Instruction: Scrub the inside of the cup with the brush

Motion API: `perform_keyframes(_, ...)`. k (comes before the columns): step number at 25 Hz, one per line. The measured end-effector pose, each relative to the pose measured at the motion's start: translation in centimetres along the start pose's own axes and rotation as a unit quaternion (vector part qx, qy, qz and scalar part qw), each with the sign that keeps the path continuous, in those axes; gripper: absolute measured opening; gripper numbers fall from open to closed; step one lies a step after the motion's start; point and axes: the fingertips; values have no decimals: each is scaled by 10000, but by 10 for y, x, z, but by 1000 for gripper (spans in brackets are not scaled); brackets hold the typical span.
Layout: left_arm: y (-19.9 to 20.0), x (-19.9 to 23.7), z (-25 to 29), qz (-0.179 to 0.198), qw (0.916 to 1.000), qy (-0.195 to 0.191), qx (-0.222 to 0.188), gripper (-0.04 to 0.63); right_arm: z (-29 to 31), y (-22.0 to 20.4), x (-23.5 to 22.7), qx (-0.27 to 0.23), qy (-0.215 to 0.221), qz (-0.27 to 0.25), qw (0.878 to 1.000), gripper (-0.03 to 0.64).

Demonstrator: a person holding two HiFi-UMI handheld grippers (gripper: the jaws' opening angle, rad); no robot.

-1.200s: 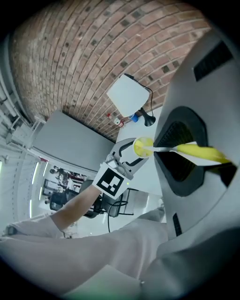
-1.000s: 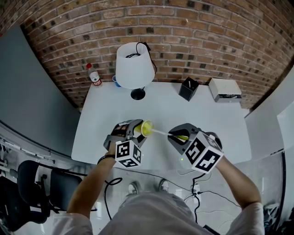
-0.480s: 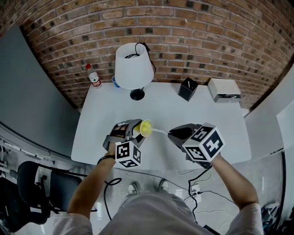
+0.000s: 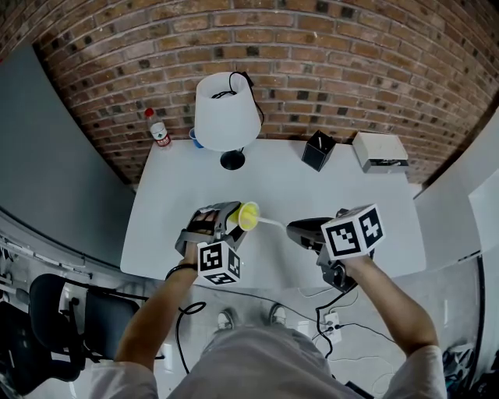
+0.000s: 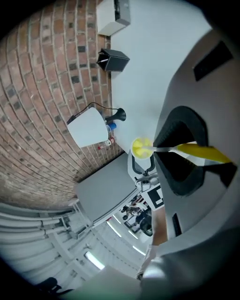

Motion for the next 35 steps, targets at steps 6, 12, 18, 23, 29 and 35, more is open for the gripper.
perform_keyframes(6, 2, 1, -1, 119, 9999, 84, -7, 285, -1, -2, -1, 19, 255, 745, 9969, 29)
perform_keyframes(12, 6, -3, 2, 176, 9998, 100, -84, 282, -5, -4, -5, 29, 346, 1033, 9940, 29)
perform_keyframes(18, 11, -6, 5, 125, 9996, 108, -213, 282, -11, -5, -3, 52, 54, 489, 9988, 29)
perform_keyframes(23, 14, -6, 6, 79, 9995, 119, -284, 282, -16, -5, -2, 30, -266, -122, 9996, 28)
perform_keyframes(29, 17, -9, 8, 19, 9994, 108, -326, 282, -21, -5, -1, 39, -482, -518, 9975, 28)
perform_keyframes(35, 14, -11, 11, -26, 9997, 68, -242, 282, -26, -7, -3, 35, -615, -709, 9956, 26)
Point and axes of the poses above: the fingertips, and each gripper's own axes: z forward along the fingers, x to its left, y out of its top, and after that the axes turned 12 degrees about -y, right-handed
